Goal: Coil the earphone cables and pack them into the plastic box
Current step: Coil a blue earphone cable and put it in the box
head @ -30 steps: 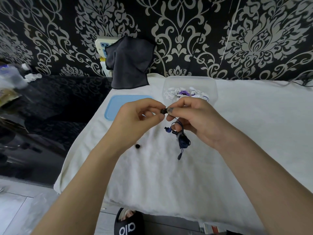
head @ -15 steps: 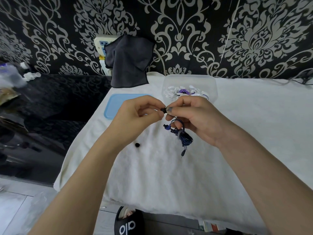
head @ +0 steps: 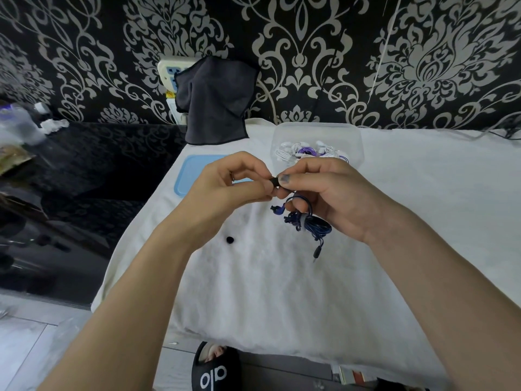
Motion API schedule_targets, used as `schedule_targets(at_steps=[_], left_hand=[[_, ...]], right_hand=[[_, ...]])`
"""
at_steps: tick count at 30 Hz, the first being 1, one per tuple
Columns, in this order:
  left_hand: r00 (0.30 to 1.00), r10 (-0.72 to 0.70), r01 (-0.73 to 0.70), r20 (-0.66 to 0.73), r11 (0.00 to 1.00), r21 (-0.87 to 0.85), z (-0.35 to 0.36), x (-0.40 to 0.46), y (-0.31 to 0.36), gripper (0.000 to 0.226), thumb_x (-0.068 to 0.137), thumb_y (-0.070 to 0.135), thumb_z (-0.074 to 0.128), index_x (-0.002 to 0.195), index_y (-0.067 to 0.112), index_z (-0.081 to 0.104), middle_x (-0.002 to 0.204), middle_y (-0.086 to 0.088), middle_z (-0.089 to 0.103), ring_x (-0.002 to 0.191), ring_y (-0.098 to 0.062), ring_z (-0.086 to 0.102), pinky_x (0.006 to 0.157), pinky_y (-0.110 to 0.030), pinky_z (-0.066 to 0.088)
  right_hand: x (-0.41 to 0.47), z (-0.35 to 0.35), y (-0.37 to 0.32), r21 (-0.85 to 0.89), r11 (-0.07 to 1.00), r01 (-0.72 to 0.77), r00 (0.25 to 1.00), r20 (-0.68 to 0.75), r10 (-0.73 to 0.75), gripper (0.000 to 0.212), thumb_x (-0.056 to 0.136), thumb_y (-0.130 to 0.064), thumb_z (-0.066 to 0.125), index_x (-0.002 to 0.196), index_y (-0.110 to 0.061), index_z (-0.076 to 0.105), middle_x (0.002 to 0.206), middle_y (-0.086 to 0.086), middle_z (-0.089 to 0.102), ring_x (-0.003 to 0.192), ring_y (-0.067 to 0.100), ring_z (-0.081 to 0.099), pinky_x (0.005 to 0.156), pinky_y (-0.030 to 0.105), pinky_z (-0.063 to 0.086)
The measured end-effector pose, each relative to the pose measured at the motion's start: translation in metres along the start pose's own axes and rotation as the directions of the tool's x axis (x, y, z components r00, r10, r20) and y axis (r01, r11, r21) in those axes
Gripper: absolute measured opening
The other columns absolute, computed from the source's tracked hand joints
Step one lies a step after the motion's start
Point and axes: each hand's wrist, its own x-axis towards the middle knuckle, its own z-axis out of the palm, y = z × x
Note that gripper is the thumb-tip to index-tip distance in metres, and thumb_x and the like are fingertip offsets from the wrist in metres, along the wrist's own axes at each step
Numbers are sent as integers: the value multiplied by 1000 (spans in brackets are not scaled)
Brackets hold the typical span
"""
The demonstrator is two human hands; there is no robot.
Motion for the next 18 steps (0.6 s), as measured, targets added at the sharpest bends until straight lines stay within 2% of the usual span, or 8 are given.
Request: schedule_targets(at_steps=[2,4,6,9,13,18], left_hand=[[1000,-11,12,10,1000,-20,0,-1,2,13,91,-8,65,90,5,64,102,-36,65,97,-38,71,92,-37,57],[1000,-21,22,22,999,-41,0,-1,2,15,91,-10,63,88,5,63,104,-38,64,96,-35,71,92,-36,57],[999,-21,23,34,998,-52,0,-1,2,18,91,-10,64,86,7,63,97,-29,66,95,-32,71,96,-40,57],[999,-12,13,31,999,-30,0,-1,2,19,89,-10,65,85,8,64,89,-11,68,89,-25,70,96,-38,57],[999,7,-7,34,1000,-7,-2,0,2,22,88,-9,68,84,13,66,88,-7,68,86,-24,68,87,-32,56],[999,4,-4,32,1000,0,-4,-1,1,22,88,-10,67,84,11,65,87,-10,66,81,-23,67,84,-30,56]], right_hand=[[-1,0,-1,13,1000,-21,1000,15,21,3,90,-1,66,93,-1,68,77,13,71,48,14,53,53,21,45],[-1,0,-1,24,999,-34,999,26,33,2,90,-2,66,91,-3,68,76,12,71,48,13,52,59,24,45],[-1,1,-2,47,998,-41,999,26,40,2,90,-1,66,91,-2,68,76,12,71,46,11,51,64,27,46],[-2,3,-3,71,996,-46,999,27,44,4,91,0,64,90,-1,67,75,12,71,45,10,48,62,23,52],[-4,5,-3,94,994,-53,998,24,51,9,92,1,63,84,-2,66,73,12,70,41,9,41,61,23,53],[-5,8,-2,106,992,-63,998,33,59,10,92,1,61,84,-2,66,73,11,71,41,7,40,65,24,54]])
